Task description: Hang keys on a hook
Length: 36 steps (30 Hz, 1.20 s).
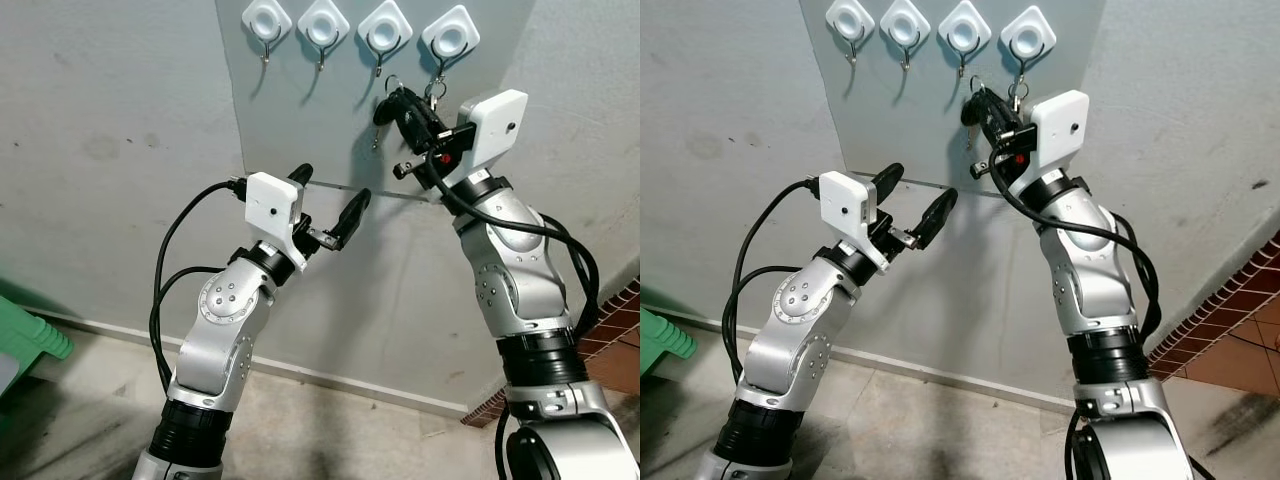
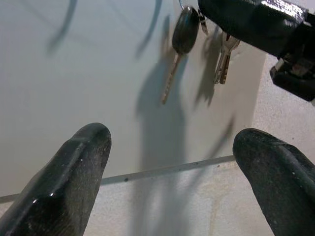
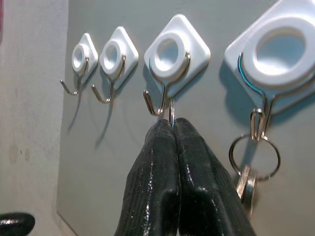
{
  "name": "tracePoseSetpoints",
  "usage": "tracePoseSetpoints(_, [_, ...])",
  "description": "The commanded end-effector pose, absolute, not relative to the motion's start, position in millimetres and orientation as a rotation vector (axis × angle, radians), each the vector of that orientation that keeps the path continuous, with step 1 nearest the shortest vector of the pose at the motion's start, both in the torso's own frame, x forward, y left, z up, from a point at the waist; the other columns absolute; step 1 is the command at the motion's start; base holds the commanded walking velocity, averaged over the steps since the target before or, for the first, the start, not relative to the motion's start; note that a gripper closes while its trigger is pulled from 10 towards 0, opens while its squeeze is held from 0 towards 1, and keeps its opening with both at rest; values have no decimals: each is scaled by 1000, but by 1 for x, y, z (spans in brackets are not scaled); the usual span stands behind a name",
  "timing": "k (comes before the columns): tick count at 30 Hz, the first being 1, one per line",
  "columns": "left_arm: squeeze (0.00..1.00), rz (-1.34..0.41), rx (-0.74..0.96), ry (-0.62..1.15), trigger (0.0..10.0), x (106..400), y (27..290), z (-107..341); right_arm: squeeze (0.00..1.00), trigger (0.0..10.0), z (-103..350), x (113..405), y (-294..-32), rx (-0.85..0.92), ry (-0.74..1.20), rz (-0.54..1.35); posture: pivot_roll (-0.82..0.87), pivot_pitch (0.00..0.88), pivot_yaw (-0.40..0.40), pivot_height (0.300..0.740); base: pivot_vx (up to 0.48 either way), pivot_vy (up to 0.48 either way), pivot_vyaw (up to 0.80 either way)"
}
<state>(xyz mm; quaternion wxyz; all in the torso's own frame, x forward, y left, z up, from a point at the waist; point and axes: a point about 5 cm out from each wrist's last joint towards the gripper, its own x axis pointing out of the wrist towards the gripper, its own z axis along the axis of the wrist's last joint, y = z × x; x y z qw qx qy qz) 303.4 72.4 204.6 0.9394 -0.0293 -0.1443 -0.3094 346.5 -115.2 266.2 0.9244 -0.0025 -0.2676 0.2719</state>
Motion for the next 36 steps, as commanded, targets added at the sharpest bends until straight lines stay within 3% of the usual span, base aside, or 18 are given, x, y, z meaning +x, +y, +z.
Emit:
tracePoseSetpoints(1, [0,-632,-58,-313,10000,302,73,210,0,10000,276,348,-116,-25,-589,568,-47,90,-13,740,0,0,0])
tracePoseSetpoints(21, [0,-625,-66,-309,10000,302,74,210,0,10000,284,347,-111,-130,-652,618,-44,92,-16,740,0,0,0])
tracePoseSetpoints(36, [0,-627,-75,-303,10000,302,72,209,0,10000,284,341,-106,-363,-716,630,-46,88,-16,740,0,0,0])
